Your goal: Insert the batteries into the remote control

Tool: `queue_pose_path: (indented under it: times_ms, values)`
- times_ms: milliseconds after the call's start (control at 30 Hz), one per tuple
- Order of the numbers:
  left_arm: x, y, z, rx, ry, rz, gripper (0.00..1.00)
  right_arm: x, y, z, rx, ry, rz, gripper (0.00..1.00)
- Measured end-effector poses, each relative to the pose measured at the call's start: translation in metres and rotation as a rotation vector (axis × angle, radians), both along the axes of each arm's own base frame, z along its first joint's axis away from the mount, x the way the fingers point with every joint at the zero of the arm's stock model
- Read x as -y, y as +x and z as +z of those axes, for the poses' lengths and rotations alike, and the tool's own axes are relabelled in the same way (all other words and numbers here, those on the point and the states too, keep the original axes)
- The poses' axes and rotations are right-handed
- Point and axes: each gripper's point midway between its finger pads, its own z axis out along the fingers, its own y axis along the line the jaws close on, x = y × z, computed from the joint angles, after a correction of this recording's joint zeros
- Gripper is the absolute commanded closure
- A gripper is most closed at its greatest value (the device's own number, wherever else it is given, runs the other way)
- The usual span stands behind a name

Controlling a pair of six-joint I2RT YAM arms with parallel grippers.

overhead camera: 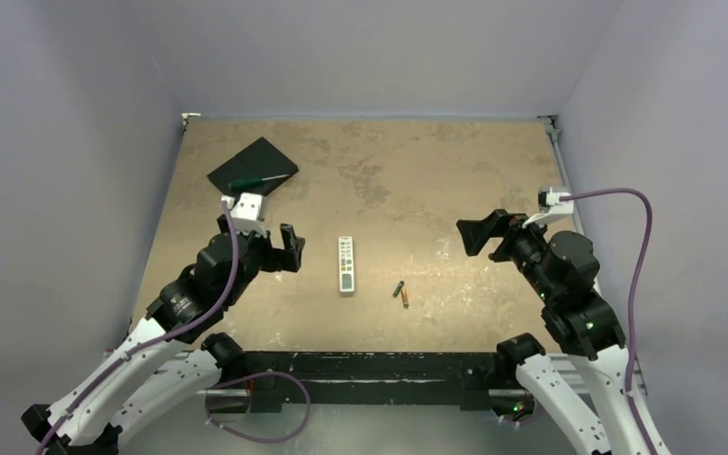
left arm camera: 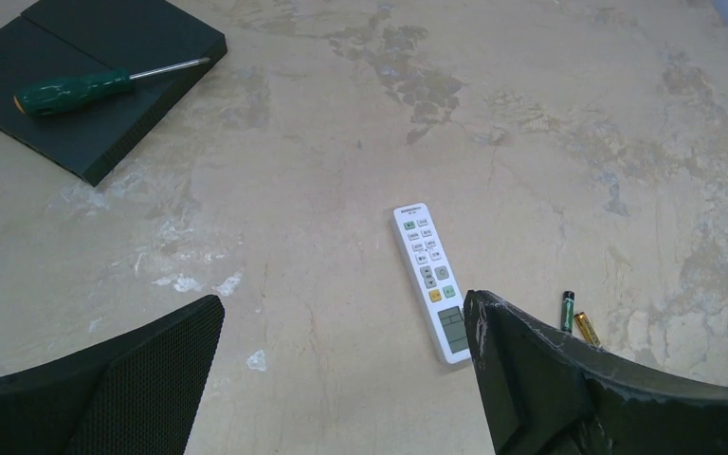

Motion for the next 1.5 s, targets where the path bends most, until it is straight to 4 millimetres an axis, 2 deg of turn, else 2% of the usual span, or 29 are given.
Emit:
queue_pose_path:
  times_ms: [233, 367, 667, 933, 1067, 1267, 1500]
  values:
    - [0.009, -0.001, -0.006, -0.028, 0.006, -0.042, 0.01, 0.003, -0.004, 0.003, 0.012, 0.007, -0.010, 0.01]
    - [0.010, -0.001, -0.011, -0.044, 0.015, -0.048, 0.01, 0.003, -0.003, -0.002, 0.006, -0.004, -0.011, 0.01]
    - [0.007, -0.001, -0.012, -0.044, 0.025, -0.032, 0.01, -0.018, 0.003, -0.027, -0.087, -0.020, 0.091, 0.01]
    - [0.007, 0.003, -0.024, -0.087, 0.067, -0.021, 0.01, -0.036, 0.005, -0.055, -0.174, 0.009, 0.163, 0.06]
    - [0.009, 0.004, -0.032, -0.115, 0.090, -0.022, 0.02, -0.050, 0.003, -0.065, -0.206, 0.025, 0.201, 0.07]
    - [0.008, 0.004, -0.037, -0.133, 0.103, -0.024, 0.02, -0.086, -0.006, -0.084, -0.270, 0.020, 0.283, 0.08]
    - [0.011, 0.006, -0.048, -0.169, 0.131, -0.026, 0.01, -0.111, -0.008, -0.101, -0.312, -0.001, 0.278, 0.08]
